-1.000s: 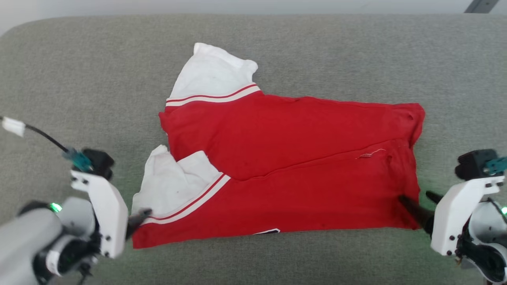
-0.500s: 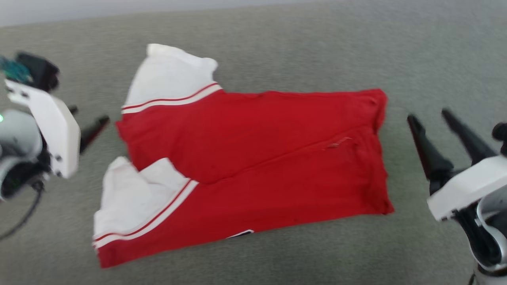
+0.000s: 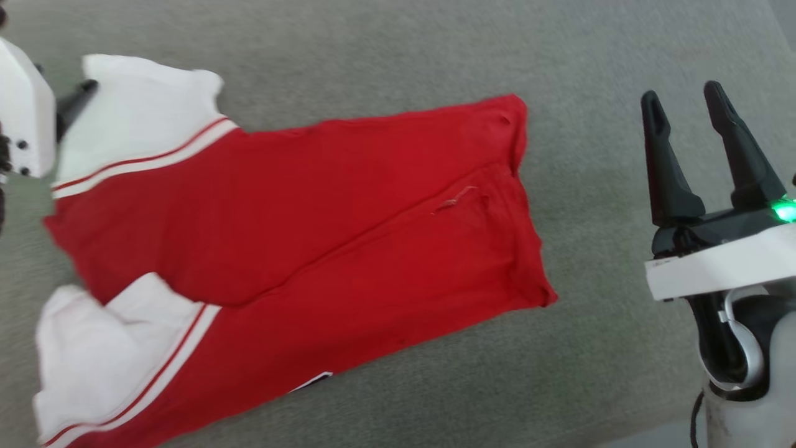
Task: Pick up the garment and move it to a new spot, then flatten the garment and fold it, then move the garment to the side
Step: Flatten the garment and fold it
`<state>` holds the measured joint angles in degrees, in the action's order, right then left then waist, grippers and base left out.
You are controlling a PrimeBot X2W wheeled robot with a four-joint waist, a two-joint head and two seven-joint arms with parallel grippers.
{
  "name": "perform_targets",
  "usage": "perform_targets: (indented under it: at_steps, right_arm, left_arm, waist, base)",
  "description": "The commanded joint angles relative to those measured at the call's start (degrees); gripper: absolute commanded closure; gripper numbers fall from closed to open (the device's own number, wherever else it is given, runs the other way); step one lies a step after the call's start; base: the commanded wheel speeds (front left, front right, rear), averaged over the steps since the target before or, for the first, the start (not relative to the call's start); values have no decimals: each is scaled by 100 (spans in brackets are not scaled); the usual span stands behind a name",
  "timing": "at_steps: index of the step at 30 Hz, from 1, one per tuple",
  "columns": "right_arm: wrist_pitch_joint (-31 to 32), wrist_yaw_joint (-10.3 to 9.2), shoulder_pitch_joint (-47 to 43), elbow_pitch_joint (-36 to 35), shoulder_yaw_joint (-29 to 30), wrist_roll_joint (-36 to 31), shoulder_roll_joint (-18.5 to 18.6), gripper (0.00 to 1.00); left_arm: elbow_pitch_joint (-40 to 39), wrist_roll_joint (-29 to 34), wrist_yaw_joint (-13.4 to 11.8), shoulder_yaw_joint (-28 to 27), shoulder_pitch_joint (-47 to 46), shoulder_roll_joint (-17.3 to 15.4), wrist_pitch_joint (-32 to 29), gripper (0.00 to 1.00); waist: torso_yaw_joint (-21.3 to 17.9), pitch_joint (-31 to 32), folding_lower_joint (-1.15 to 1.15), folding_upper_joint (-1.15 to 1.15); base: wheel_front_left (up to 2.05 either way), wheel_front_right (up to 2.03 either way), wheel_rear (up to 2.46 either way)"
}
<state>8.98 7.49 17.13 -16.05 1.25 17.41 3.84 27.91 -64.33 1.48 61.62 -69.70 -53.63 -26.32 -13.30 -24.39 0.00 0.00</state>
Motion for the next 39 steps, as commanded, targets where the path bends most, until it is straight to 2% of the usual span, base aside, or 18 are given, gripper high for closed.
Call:
perform_targets:
  at_steps: [1, 10, 16, 17, 18, 24, 25, 33, 39]
  right_arm:
    - [-63, 1, 82, 40, -43, 10, -35, 0]
    - [-149, 1, 254, 197, -223, 153, -87, 0]
    - [176, 1, 427, 407, -340, 316, -88, 0]
    - [306, 1, 483, 472, -393, 345, -87, 0]
    - [429, 1, 566, 528, -431, 387, -86, 0]
    - [1525, 1, 1297, 1145, -729, 655, 3, 0]
    - [1915, 1, 1627, 1425, -838, 682, 71, 0]
    - [3413, 1, 2797, 2863, -1407, 617, 222, 0]
    - [4182, 1, 3228, 3717, -1900, 739, 258, 0]
  left_arm:
    - [177, 43, 39, 4, -83, 35, -38, 0]
    - [1112, 59, 121, 24, -412, 240, -289, 0]
    - [1814, -90, 4, 157, -312, 498, -864, 0]
    - [1906, -151, 8, 192, -276, 536, -1032, 75]
    - [1980, -190, -11, 211, -244, 572, -1169, 100]
    - [2094, -201, 74, 271, -385, 753, -1486, 100]
    - [2110, -174, 90, 282, -457, 831, -1499, 100]
    - [2192, -184, 118, 219, -652, 1085, -1355, 100]
    - [2218, -156, 192, 196, -725, 1275, -1155, 100]
  waist:
    - [-255, -245, 0, 0]
    - [-569, -629, 0, 0]
    - [-638, -790, 0, 0]
    - [-637, -804, 0, 0]
    - [-634, -816, 0, 0]
    - [-536, -904, 0, 0]
    - [-477, -932, 0, 0]
    - [-269, -974, 0, 0]
    - [-85, -952, 0, 0]
  base:
    - [0, 0, 0]
    - [0, 0, 0]
    - [0, 0, 0]
    - [0, 0, 0]
    - [0, 0, 0]
    - [0, 0, 0]
    - [0, 0, 0]
    - [0, 0, 0]
    - [0, 0, 0]
